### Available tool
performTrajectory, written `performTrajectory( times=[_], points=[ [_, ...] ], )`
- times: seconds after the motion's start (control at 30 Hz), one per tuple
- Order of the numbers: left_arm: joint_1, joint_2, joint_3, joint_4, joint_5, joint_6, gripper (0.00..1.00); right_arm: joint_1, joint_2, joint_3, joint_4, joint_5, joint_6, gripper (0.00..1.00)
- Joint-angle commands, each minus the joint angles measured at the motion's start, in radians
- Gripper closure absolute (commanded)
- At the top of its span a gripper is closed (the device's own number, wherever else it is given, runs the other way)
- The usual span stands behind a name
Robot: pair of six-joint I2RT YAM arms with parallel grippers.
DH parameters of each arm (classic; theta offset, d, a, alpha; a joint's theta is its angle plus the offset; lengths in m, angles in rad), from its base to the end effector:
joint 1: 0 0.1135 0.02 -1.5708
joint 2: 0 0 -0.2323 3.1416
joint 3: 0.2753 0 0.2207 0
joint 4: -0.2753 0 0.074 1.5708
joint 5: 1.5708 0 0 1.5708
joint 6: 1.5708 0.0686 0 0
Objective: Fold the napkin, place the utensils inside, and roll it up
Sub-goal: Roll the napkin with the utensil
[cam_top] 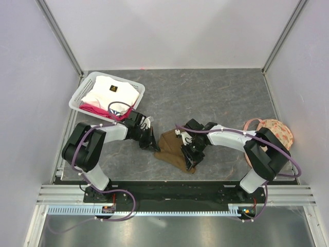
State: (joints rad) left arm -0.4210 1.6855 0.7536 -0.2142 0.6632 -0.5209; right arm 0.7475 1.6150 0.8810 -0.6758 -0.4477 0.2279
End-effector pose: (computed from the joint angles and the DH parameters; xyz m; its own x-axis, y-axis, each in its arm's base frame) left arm 0.2330 -0.1506 0.0929 -0.9968 0.0167 -0.0782 0.0663 0.7192 -0.6916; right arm 0.1631 0.1917 0.1138 -0.8551 -0.5149 -0.0596 -0.4830 0.7497 0.4525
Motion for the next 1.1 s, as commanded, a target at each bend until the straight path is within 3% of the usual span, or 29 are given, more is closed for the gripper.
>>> performTrajectory(
  times=[0.0, 0.13, 0.27, 0.47, 0.63, 0.73, 1.07],
  points=[
    [0.010, 0.046, 0.004, -0.077, -0.108, 0.076, 0.98, -0.033, 0.059, -0.040, -0.054, 0.033, -0.036, 0.68],
    [0.011, 0.054, 0.015, -0.077, -0.090, 0.081, 0.98, -0.037, 0.031, -0.011, -0.082, 0.064, -0.032, 0.59],
    [0.011, 0.077, 0.029, -0.082, -0.067, 0.084, 0.98, -0.037, -0.016, 0.116, -0.146, 0.142, -0.035, 0.35],
    [0.011, 0.095, 0.049, -0.103, -0.050, 0.094, 0.98, 0.030, -0.075, 0.303, -0.153, 0.319, -0.090, 0.26],
    [0.011, 0.103, 0.059, -0.113, -0.048, 0.101, 0.98, 0.237, -0.072, 0.299, -0.013, 0.579, -0.148, 0.24],
    [0.010, 0.103, 0.066, -0.119, -0.042, 0.102, 0.98, 0.320, -0.046, 0.262, 0.076, 0.659, -0.160, 0.25],
    [0.011, 0.103, 0.073, -0.122, -0.039, 0.105, 0.98, 0.438, 0.078, 0.197, 0.205, 0.690, -0.200, 0.31]
  ],
)
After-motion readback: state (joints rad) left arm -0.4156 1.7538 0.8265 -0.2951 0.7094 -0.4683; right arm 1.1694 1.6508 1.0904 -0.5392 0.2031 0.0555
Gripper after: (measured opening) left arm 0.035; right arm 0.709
